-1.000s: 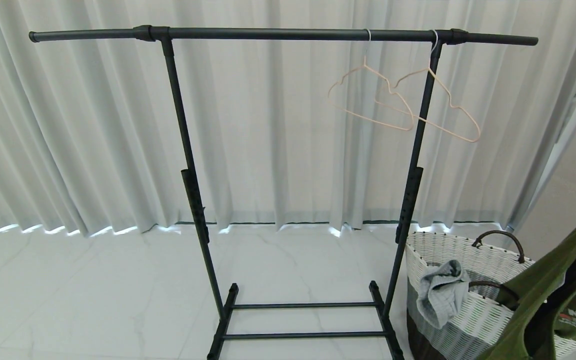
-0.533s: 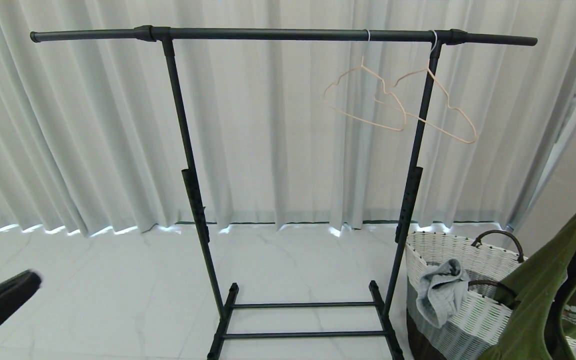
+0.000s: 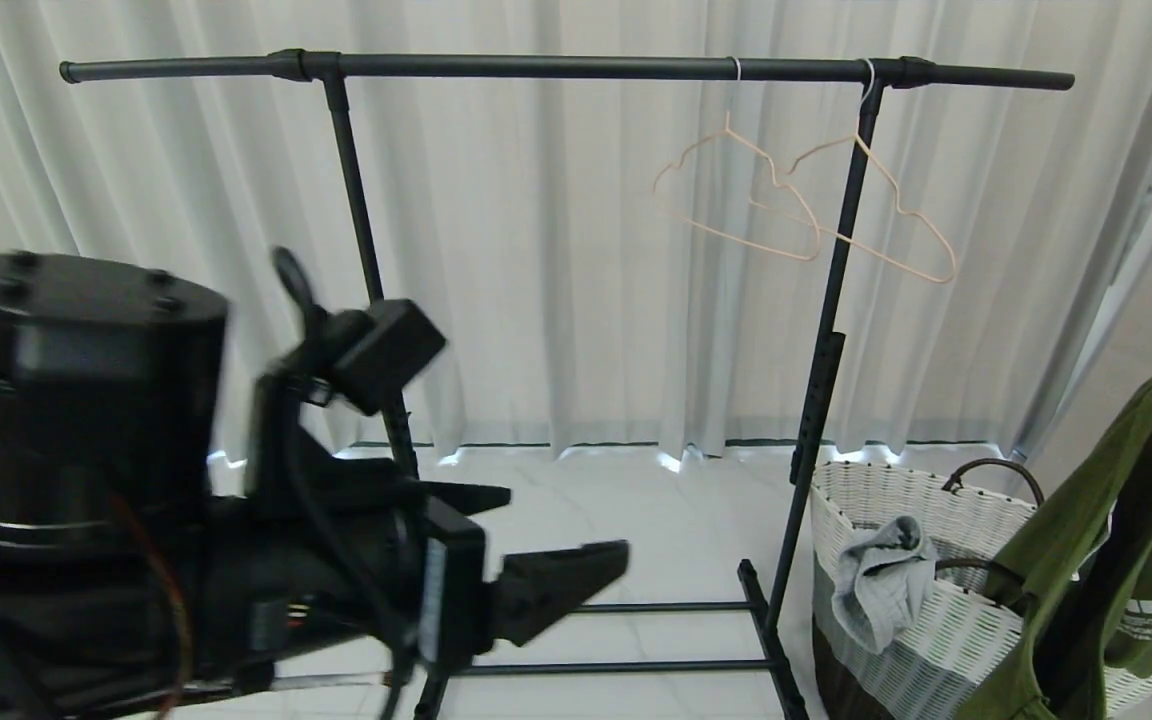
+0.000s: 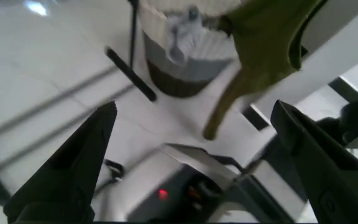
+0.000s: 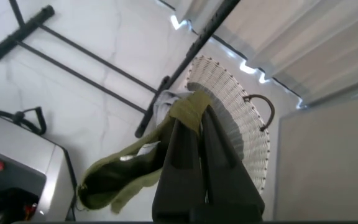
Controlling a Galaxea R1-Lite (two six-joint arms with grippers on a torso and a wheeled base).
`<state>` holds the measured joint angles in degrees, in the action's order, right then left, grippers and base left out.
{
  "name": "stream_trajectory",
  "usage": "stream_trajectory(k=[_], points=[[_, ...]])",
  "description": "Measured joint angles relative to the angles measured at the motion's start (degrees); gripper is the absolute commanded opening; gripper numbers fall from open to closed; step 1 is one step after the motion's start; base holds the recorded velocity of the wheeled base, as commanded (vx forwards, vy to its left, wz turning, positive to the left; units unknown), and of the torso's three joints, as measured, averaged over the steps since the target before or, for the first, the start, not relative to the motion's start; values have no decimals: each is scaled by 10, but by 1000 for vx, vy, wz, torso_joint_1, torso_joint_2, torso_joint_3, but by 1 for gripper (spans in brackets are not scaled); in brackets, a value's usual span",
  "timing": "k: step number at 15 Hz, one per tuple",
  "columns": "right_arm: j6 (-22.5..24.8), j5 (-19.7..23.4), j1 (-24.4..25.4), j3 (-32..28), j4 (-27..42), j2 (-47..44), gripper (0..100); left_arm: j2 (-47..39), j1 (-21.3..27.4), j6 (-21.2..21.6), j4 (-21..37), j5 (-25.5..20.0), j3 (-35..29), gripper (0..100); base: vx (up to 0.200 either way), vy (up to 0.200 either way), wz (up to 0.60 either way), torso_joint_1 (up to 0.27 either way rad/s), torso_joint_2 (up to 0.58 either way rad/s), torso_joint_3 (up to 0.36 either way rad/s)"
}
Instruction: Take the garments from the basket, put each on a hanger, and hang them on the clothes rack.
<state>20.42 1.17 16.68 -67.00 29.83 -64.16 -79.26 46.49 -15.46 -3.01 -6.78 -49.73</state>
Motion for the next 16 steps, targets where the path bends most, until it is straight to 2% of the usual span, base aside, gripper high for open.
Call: stream_trajectory(k=[3,5,7,10,12,14,16], points=[[-17,7,3,-1,-13,-5,0,-134,98,-82,-29,53,-75,100,0,0,0,0,0,0],[-33,7,9,-5,-16,-6,0,-223,143,-113,-53,72,-145,100,0,0,0,0,0,0],[-41,7,12,-10,-17,-7,0,-319,172,-145,-64,83,-251,100,0,0,0,0,0,0],[-54,14,14,-11,-17,-8,0,-443,191,-172,-69,92,-404,100,0,0,0,0,0,0],[-56,15,13,-12,-17,-8,0,-508,190,-175,-65,101,-469,100,0,0,0,0,0,0],[-59,15,13,-12,-20,-8,0,-555,176,-176,-57,128,-498,100,0,0,0,0,0,0],[-64,15,13,-12,-28,-10,0,-577,167,-176,-38,157,-496,100,0,0,0,0,0,0]])
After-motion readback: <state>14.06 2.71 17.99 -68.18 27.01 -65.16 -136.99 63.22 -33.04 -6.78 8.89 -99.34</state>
